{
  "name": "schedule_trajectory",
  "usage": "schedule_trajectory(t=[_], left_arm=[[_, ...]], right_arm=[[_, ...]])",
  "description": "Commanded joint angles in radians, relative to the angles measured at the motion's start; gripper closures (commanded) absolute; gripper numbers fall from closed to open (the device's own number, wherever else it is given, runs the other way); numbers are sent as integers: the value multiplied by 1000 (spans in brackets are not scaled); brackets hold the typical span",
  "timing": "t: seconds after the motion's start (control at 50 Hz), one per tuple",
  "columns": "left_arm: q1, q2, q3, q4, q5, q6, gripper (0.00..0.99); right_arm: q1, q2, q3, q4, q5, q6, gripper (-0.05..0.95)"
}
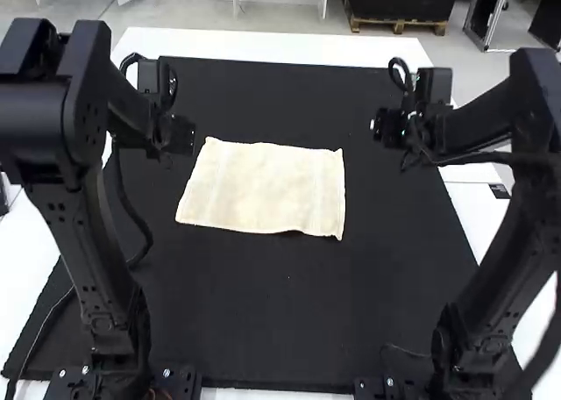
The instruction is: Fold the towel.
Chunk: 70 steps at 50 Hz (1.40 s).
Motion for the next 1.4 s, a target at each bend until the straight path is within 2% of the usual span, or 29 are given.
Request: schedule_trajectory(t=[0.0, 0.16, 0.56, 0.7, 0.92, 1.38], left_arm=[[6, 30, 56, 4, 83, -3, 33], [6, 96, 93, -7, 126, -2, 33], [-2, 246, 165, -2, 124, 6, 33], [-3, 280, 191, 1, 124, 36, 33], [-2, 331, 216, 4, 124, 44, 34], [0, 396, 219, 107, 124, 41, 34]], right_arm=[[26, 59, 43, 5, -23, -6, -7], [35, 116, 69, 4, -34, 5, -7], [74, 243, 147, 7, -48, 25, -7], [88, 288, 181, 7, -46, 33, -7], [97, 334, 203, 7, -48, 56, -8], [129, 424, 227, 21, -53, 57, -8]])
